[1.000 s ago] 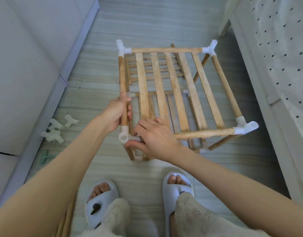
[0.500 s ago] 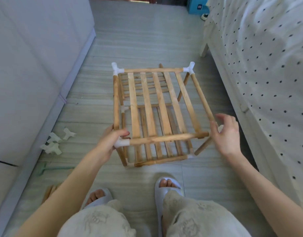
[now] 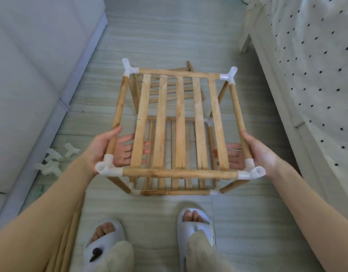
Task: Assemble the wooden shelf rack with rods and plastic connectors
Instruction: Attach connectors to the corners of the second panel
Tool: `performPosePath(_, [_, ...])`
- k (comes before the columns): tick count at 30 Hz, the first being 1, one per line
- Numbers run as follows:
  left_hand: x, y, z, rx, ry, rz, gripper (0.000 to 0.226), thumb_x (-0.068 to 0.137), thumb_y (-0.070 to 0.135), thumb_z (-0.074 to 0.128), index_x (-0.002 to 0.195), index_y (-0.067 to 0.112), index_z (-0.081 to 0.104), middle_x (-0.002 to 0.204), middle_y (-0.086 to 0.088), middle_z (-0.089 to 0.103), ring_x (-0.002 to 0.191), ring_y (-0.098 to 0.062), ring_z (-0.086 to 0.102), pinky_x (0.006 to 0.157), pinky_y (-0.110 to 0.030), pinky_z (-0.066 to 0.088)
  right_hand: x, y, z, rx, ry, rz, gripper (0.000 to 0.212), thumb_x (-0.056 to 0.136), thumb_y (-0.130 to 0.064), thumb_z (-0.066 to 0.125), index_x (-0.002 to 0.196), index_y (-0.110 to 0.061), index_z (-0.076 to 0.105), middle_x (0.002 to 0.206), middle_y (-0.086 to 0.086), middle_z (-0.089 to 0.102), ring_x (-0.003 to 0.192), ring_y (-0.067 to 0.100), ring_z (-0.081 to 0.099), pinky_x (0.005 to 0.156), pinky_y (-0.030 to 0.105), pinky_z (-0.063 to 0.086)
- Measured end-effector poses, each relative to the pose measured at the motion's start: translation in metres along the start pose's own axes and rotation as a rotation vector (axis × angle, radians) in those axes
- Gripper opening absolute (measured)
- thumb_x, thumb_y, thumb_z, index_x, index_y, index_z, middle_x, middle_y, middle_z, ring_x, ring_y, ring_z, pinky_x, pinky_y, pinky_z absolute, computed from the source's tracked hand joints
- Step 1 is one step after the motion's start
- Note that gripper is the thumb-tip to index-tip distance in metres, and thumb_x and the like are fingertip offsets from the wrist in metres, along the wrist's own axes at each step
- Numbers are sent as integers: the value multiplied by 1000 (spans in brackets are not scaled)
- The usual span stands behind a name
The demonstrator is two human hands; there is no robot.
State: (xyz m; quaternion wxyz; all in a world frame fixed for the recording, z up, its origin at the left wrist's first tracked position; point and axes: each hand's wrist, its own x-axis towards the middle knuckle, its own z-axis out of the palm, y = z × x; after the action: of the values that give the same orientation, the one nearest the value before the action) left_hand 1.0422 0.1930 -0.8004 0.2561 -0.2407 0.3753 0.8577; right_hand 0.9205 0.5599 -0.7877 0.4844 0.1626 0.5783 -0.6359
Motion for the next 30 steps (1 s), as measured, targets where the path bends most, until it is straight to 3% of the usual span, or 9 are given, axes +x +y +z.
performPosePath(4, [1,-1,-9,-36,-56,-5,80,67,44,76,132,5,50,130,-24,54,115,-39,56,83,-52,51,11,9,10,204,-185,-46,92,82,-73,32,118,7,60,124,25,59,112,37,59,81,44,54])
performPosePath(9, [6,-5,-16,-8,15,17,65,80,48,55,133,10,48,112,-19,64,97,-33,65,80,-48,53,14,11,10,245,-243,-54,97,75,-77,34,118,6,59,126,26,57,114,37,58,82,45,54])
performPosePath(14, [10,-6,-16,82,72,43,61,82,55,48,126,13,54,110,-21,66,93,-34,67,72,-44,56,15,10,10,141,-146,-65,92,79,-76,30,118,2,59,103,16,69,91,27,69,71,36,57])
performPosePath(20, [13,-7,-13,114,113,54,67,81,59,48,126,8,53,104,-20,68,87,-32,69,68,-41,56,14,8,12,49,-93,-81,91,79,-76,23,116,0,55,83,11,70,74,23,69,65,33,58])
performPosePath(24, [11,-8,-11,93,105,63,67,82,59,49,127,9,52,108,-21,67,90,-33,68,71,-42,56,14,6,12,35,-60,-72,88,80,-75,22,118,-1,52,89,13,72,81,24,71,65,33,58])
performPosePath(27, [7,-10,-6,87,94,80,65,85,56,46,131,11,49,111,-21,66,93,-34,67,73,-42,56,13,-3,11,68,18,-89,78,84,-71,28,120,-5,49,106,18,68,94,26,69,69,34,56])
performPosePath(30, [3,-22,2,38,92,119,64,88,57,40,134,13,44,115,-23,64,98,-35,66,75,-43,56,11,-17,10,-220,218,-158,63,87,-64,38,118,-11,51,108,9,67,83,19,70,62,28,56])
